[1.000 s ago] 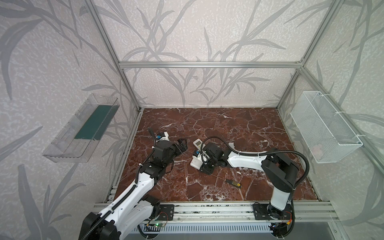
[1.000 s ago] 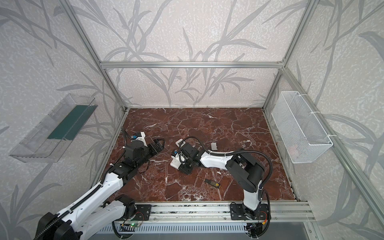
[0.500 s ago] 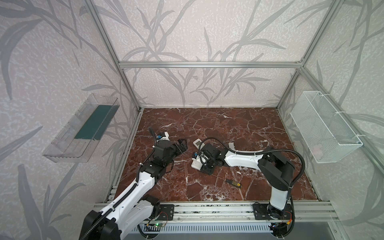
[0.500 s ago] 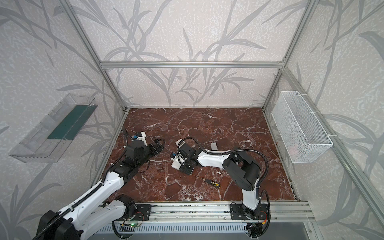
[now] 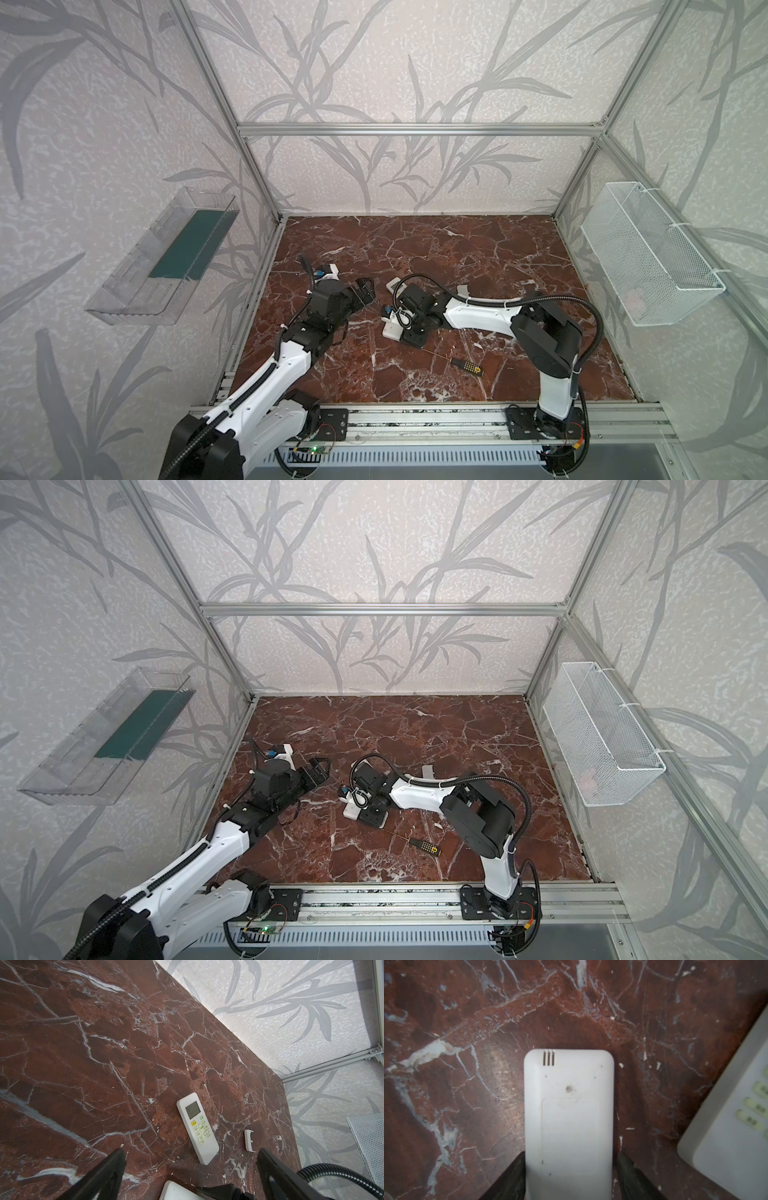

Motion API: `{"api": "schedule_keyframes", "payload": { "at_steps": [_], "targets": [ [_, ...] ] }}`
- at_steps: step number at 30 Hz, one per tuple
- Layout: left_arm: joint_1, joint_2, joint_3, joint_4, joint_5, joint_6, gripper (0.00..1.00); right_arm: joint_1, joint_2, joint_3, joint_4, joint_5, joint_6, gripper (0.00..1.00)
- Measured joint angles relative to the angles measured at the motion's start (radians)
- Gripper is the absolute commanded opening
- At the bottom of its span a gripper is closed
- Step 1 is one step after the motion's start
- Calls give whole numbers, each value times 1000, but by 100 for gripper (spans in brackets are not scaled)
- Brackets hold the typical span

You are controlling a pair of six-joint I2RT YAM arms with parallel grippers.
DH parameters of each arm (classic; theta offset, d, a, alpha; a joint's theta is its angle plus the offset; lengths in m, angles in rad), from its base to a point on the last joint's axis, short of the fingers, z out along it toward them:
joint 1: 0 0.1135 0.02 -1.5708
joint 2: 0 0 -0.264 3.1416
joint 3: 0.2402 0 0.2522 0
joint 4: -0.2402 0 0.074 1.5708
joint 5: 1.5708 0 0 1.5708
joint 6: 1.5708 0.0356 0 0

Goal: Unload the batteries from the remote control
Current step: 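Lower the remote onto the table with the right gripper while the left gripper withdraws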

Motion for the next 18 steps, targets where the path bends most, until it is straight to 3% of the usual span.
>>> {"api": "schedule_keyframes", "payload": {
  "at_steps": [7,18],
  "targets": [
    [2,40,15,4,8,17,99,0,-44,-18,-42,5,-4,71],
    [5,77,58,9,50,69,99,-14,-293,-12,-189,-16,14,67]
  ]
}}
